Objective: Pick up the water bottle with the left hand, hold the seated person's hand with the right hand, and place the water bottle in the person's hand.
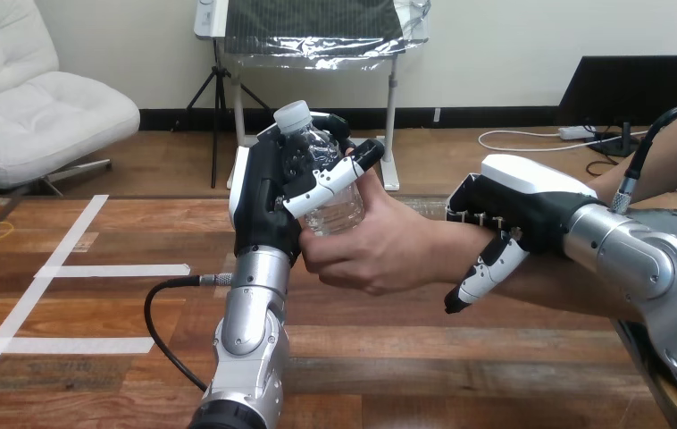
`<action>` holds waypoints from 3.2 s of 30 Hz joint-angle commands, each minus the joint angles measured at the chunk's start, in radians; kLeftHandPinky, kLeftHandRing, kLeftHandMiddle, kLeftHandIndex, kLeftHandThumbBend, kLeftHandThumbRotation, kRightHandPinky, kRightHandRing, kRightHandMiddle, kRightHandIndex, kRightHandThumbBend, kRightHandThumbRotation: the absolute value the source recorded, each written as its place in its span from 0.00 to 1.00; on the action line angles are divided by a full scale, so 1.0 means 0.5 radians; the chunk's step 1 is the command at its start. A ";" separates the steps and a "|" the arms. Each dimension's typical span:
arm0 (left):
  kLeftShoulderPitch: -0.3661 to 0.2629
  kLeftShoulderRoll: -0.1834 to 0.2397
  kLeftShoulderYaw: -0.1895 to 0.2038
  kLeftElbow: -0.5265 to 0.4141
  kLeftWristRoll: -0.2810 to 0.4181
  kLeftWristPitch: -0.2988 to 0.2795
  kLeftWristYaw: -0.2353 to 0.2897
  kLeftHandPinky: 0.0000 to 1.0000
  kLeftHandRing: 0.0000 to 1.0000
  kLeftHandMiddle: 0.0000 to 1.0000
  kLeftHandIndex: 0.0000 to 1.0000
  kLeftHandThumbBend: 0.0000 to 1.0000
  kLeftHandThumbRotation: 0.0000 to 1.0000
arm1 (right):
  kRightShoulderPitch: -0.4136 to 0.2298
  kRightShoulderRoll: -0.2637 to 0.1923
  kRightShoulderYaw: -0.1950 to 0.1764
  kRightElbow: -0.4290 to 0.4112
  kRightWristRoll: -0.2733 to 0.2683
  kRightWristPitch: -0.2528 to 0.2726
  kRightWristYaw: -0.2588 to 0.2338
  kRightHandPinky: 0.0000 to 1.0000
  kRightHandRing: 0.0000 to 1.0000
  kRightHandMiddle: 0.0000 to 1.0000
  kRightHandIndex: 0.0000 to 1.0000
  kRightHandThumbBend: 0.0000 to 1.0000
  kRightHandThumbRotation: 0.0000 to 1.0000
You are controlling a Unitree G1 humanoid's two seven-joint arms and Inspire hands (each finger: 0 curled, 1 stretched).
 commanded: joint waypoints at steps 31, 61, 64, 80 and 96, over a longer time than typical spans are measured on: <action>-0.129 -0.066 -0.123 -0.106 0.052 0.080 -0.106 0.34 0.42 0.47 0.49 0.76 0.03 | -0.097 -0.006 -0.050 -0.006 0.037 0.028 0.003 0.25 0.32 0.39 0.36 0.92 0.01; 0.247 0.184 -0.229 -0.814 0.224 0.245 -0.086 0.69 0.74 0.74 0.72 0.68 0.80 | 0.072 -0.278 -0.103 -0.173 0.115 -0.102 0.286 0.48 0.58 0.65 0.72 0.99 0.72; 0.288 0.210 -0.227 -0.887 0.232 0.254 -0.085 0.73 0.76 0.75 0.73 0.68 0.83 | 0.101 -0.290 -0.127 -0.197 0.164 -0.082 0.316 0.49 0.60 0.67 0.75 1.00 0.72; 0.565 0.217 -0.188 -1.388 0.080 0.410 -0.124 0.83 0.78 0.76 0.71 0.67 0.77 | 0.299 -0.325 -0.289 -0.412 0.382 0.086 0.406 0.65 0.79 0.83 0.86 1.00 0.70; 0.831 0.241 -0.227 -1.842 0.067 0.614 -0.128 0.68 0.71 0.73 0.68 0.67 0.81 | 0.489 -0.283 -0.442 -0.608 0.413 0.125 0.252 0.71 0.90 0.91 0.91 1.00 0.84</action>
